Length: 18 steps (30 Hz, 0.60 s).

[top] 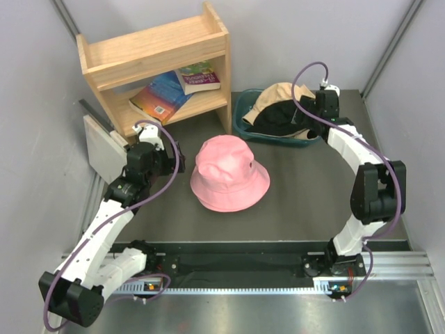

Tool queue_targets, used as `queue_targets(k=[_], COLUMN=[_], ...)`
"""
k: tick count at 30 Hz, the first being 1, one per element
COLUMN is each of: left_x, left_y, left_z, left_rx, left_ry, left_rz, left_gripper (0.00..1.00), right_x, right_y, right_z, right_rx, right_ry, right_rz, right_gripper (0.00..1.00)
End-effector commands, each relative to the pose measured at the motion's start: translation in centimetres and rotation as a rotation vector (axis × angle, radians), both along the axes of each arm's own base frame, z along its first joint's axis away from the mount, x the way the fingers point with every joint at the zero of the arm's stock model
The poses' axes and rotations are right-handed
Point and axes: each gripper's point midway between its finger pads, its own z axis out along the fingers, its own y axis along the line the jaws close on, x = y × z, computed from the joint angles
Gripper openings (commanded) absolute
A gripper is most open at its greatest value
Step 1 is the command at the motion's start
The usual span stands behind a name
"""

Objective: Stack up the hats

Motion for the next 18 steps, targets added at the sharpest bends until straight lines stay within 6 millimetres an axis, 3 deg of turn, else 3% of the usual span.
queue_targets(k=[1,9,15,18], left_x=[0.2,0.2,0.2,0.2], left_y=[0.9,1.5,2.0,2.1], left_z=[1.7,2.0,1.9,1.7], left_rx=[0.017,0.029,0.043,0.045], left_ry=[-0.049,-0.061,-0.058,-0.052], left_rz=[0.031,0.054,0.068,0.072], left_gripper=[0.99,0.99,0.99,0.99], right_x=[3.2,5.6,7.4,8.5], right_y=[-0.4,-1.9,-1.7,-1.3], right_z=[2.7,0.4,0.9,1.2], right_rx=[0.038,0.042,0.064,0.078], right_ry=[-0.114,-0.11,-0.19,-0.222], right_rz=[-0.03,-0.072,-0.055,-0.031], right_gripper=[0.89,0.87,0.84,0.77])
